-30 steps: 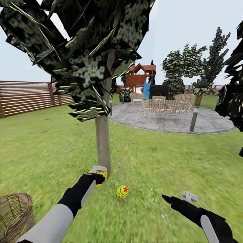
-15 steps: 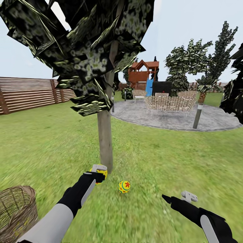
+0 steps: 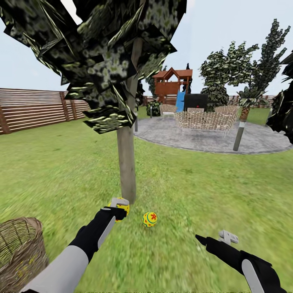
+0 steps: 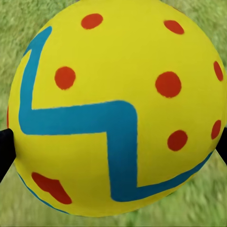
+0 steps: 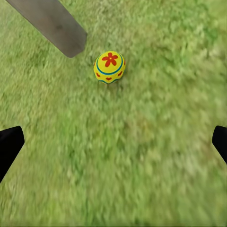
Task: Take the three Easter eggs out of the wicker basket on the lawn in the garden, then place them on the lawn next to a single tree (choose any tree) so that all three eggs are next to the same tree and none are left in the basket.
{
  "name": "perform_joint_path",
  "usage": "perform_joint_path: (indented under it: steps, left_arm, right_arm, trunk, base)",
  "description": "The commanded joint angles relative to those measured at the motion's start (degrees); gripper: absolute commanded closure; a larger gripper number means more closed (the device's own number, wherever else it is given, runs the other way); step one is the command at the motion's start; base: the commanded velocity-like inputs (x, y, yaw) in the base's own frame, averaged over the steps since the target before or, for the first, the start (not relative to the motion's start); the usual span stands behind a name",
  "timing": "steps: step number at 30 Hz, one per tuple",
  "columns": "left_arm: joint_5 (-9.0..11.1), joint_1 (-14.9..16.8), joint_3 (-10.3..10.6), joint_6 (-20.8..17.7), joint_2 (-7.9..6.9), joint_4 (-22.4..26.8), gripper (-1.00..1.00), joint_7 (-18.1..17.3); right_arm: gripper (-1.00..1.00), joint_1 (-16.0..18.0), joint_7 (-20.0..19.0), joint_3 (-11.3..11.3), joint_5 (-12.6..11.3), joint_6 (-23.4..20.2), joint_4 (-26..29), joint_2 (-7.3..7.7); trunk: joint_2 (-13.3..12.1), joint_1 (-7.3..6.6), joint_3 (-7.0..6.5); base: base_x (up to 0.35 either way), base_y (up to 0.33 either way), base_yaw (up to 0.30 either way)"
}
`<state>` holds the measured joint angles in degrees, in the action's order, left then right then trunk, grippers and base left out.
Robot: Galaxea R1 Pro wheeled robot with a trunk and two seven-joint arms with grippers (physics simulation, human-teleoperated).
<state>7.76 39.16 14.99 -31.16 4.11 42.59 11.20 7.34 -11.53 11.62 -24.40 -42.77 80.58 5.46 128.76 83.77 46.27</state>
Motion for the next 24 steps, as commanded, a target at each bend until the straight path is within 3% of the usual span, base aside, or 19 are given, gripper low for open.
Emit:
perform_joint_path:
  steps: [1, 24]
  left_arm:
    - [0.59, 0.04, 0.21, -0.22, -0.03, 0.09, 1.00, 0.49]
    - [0.59, -0.03, 0.21, -0.13, -0.05, 0.65, 1.00, 0.49]
  right_arm:
    - [-1.00, 0.04, -0.34, 0.14, 0.14, -0.28, 0.03, -0.01]
    - [-1.00, 0.04, -0.35, 0.56, 0.05, -0.14, 0.02, 0.02]
  trunk:
    - [0.45, 0.21, 0.34]
    - [9.67, 5.27, 6.63]
  base:
    - [0.000, 0.000, 0.000]
    - [0.000, 0.000, 0.000]
